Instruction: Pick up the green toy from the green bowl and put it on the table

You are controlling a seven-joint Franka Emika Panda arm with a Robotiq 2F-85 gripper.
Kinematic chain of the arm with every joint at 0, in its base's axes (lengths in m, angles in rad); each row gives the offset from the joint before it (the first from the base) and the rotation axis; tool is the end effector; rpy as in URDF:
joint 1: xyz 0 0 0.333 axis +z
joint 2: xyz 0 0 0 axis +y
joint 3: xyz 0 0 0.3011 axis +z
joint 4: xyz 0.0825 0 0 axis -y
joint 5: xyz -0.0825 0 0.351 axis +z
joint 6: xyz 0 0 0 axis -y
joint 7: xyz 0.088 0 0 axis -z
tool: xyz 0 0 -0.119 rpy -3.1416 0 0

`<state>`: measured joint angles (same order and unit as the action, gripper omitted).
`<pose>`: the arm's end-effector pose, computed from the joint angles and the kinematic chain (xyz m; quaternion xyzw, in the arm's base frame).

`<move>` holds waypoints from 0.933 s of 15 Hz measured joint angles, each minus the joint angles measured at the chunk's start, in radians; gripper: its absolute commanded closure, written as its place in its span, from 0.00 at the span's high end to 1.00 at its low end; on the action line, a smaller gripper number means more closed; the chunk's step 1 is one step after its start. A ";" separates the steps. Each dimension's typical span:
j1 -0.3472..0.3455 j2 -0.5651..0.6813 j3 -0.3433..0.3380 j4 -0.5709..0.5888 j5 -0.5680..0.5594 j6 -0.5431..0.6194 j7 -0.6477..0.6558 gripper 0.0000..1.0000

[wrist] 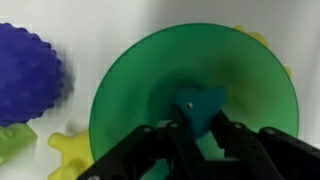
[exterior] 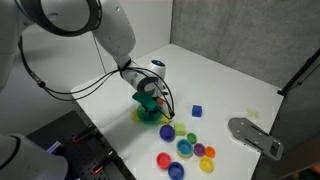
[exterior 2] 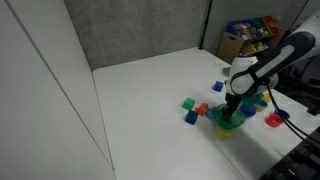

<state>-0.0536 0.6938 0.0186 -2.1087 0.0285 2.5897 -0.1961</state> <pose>0.5111 -0.0174 0.0733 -0.9921 -0.0657 0.1041 0.0244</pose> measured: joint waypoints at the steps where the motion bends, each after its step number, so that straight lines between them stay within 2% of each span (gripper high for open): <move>1: 0.002 -0.004 0.001 0.006 0.000 -0.013 0.000 0.09; 2: 0.003 -0.010 0.002 0.012 0.000 -0.030 0.001 0.06; 3: 0.003 -0.018 0.003 0.016 0.000 -0.048 0.002 0.09; 5: 0.003 -0.041 0.006 0.022 0.000 -0.088 0.004 0.06; 14: 0.024 -0.164 0.003 0.076 0.000 -0.223 0.031 0.07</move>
<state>-0.0297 0.5293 0.0220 -2.0323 0.0285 2.3666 -0.1647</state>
